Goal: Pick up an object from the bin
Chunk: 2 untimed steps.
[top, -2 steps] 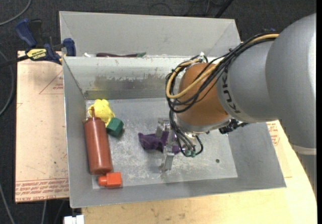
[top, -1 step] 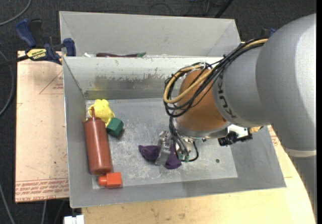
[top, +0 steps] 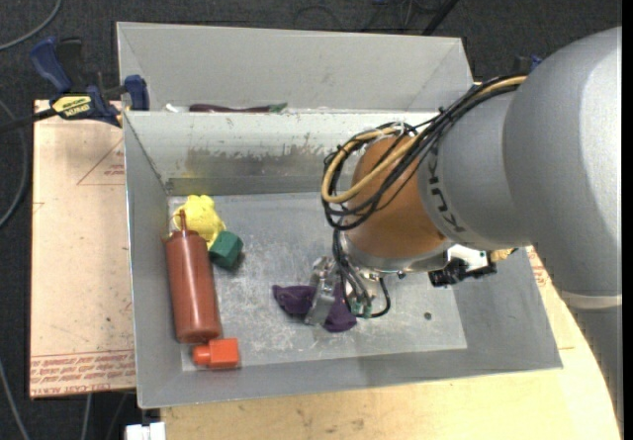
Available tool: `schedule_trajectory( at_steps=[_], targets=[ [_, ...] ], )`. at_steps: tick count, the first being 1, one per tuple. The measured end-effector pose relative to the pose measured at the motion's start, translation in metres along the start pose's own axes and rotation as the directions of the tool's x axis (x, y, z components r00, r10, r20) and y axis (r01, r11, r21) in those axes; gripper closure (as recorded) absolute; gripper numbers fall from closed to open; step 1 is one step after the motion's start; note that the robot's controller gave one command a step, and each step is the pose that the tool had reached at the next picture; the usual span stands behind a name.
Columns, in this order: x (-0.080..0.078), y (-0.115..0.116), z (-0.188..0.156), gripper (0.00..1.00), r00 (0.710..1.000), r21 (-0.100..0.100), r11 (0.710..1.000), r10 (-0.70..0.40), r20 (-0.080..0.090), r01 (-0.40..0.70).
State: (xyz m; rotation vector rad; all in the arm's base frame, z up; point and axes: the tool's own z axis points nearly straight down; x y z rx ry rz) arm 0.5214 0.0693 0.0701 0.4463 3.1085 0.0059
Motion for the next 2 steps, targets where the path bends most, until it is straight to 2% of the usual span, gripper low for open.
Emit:
schedule_trajectory(
  at_steps=[2],
  targets=[
    [0.001, -0.001, -0.013, 1.00, 1.000, 0.001, 1.000, 0.000, -0.002, 0.000]
  ],
)
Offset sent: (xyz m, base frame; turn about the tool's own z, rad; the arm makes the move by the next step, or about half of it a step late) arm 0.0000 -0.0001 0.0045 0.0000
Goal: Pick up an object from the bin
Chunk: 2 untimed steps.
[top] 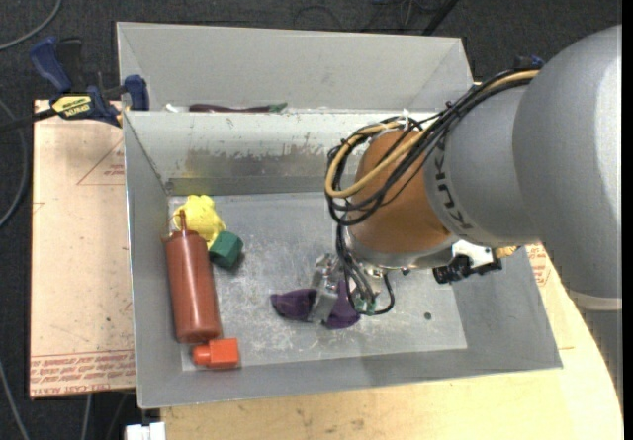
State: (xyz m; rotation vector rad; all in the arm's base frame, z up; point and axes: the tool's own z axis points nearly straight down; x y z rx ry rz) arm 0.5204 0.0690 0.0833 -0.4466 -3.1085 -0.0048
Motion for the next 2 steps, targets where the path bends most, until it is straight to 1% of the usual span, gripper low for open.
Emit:
schedule_trajectory(
  at_steps=[1, 2],
  targets=[
    [0.001, 0.000, -0.013, 1.00, 1.000, 0.002, 1.000, -0.001, -0.005, 0.001],
    [0.001, 0.000, -0.034, 1.00, 1.000, 0.001, 1.000, -0.002, -0.003, 0.002]
  ],
)
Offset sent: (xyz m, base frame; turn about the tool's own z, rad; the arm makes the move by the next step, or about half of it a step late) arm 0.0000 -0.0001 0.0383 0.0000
